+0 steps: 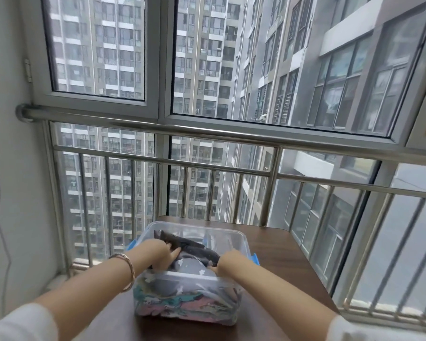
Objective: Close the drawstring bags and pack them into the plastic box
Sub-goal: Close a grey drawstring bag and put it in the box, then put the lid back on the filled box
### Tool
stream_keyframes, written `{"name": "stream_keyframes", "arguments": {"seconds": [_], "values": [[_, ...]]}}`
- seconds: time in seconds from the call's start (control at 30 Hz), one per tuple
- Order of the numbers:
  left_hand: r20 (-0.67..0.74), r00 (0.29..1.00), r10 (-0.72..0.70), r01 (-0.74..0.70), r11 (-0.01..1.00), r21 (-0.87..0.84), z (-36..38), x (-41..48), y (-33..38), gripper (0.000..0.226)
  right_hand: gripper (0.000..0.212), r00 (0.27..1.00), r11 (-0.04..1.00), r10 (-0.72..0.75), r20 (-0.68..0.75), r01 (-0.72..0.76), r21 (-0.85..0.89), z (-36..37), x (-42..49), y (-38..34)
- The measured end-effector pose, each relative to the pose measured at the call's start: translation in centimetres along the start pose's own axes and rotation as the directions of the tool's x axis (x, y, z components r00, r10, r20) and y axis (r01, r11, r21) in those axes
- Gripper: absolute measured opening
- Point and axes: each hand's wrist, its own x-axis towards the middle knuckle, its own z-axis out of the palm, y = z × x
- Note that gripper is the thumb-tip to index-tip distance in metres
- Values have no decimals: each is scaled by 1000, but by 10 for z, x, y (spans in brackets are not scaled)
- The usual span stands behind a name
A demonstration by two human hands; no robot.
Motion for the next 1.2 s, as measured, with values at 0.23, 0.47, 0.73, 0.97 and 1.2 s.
{"name": "stream_keyframes", "arguments": {"seconds": [0.23, 0.47, 0.73, 0.97, 1.2], "values": [[46, 994, 96, -54, 826, -561, -7, -11, -15, 81, 58, 984, 977, -27, 177, 64, -201, -12, -2, 9], [-70, 989, 128, -135, 617, -775, -38, -30, -57, 34, 60, 996, 938, -84, -33, 90, 334, -54, -13, 45], [180, 976, 126, 7, 800, -600, -28, -9, -42, 26, 37, 998, 976, -34, 51, 22, 216, -18, 18, 39], [-23, 997, -79, 8, 362, -932, -44, 19, -96, 20, 26, 964, 694, 19, -264, 177, 698, -48, 31, 68], [4, 966, -259, 57, 197, -979, -20, 91, -130, 40, 10, 957, 488, 273, -94, -54, 871, -57, 96, 88]]}}
